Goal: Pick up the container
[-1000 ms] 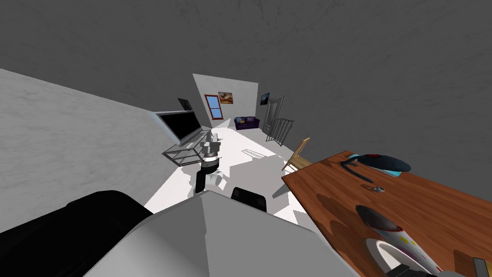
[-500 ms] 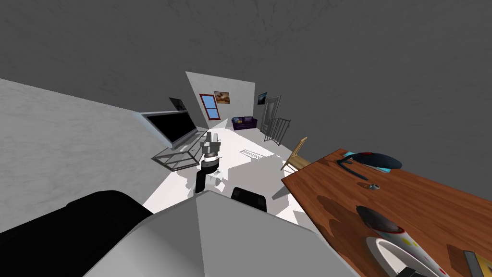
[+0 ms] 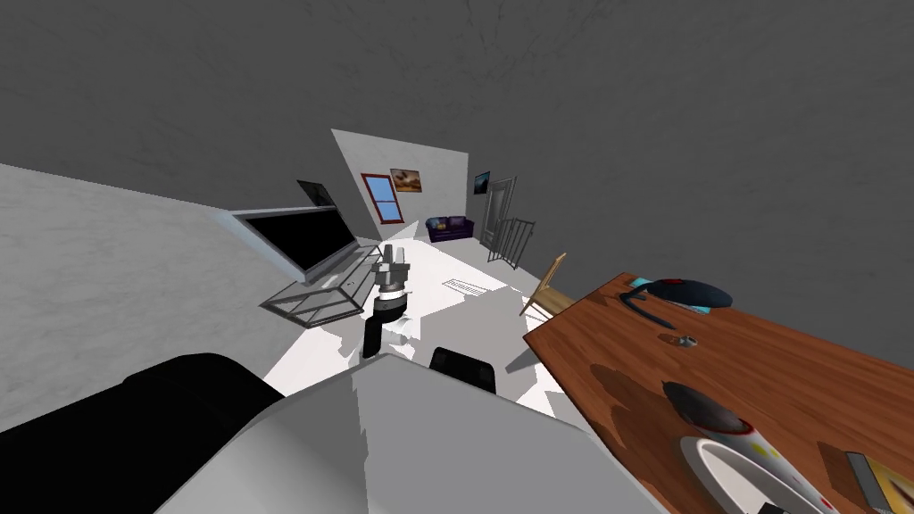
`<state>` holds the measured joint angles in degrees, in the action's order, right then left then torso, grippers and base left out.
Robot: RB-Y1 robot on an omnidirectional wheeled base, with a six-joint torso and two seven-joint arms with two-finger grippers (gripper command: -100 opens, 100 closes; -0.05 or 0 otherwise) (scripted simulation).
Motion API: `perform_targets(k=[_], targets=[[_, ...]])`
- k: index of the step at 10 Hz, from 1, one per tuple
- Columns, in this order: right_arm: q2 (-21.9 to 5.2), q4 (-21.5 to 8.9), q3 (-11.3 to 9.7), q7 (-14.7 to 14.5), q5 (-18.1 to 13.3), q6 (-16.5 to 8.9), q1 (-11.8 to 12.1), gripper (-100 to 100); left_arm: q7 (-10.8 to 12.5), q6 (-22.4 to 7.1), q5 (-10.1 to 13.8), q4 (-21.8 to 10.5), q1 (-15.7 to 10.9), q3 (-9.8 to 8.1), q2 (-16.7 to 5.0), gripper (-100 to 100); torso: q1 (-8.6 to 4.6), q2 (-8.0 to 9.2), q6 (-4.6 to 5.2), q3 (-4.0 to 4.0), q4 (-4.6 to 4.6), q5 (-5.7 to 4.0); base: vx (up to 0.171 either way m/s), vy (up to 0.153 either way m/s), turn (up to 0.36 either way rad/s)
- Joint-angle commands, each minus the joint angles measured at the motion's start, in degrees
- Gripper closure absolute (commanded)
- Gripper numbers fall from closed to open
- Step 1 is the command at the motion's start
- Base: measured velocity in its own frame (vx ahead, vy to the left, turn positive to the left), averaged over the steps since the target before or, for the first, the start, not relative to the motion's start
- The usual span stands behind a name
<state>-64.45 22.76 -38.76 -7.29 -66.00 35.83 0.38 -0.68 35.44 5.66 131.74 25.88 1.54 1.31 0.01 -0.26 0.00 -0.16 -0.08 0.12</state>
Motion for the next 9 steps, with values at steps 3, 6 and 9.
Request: perform_targets(k=[3,6,9], targets=[[-0.3,-1.1,1.2,-5.1,2.5,0.7,0.6,100,0.0,0.0,0.0,0.0,0.0,0.00,0.0,0,0.05,0.02,-0.01,0.01,0.01,0.05,0.074,0.023,-0.110],[-0.3,-1.9,1.8,-8.2,3.7,1.1,0.8,100,0.0,0.0,0.0,0.0,0.0,0.00,0.0,0,0.12,0.13,-0.07,0.09,0.06,0.12,0.045,0.020,-0.055],[-0.7,-0.7,1.5,-7.8,3.5,0.7,1.5,0,0.0,0.0,0.0,0.0,0.0,0.00,0.0,0,0.13,0.20,-0.03,0.15,0.11,0.16,0.026,0.008,-0.025]])
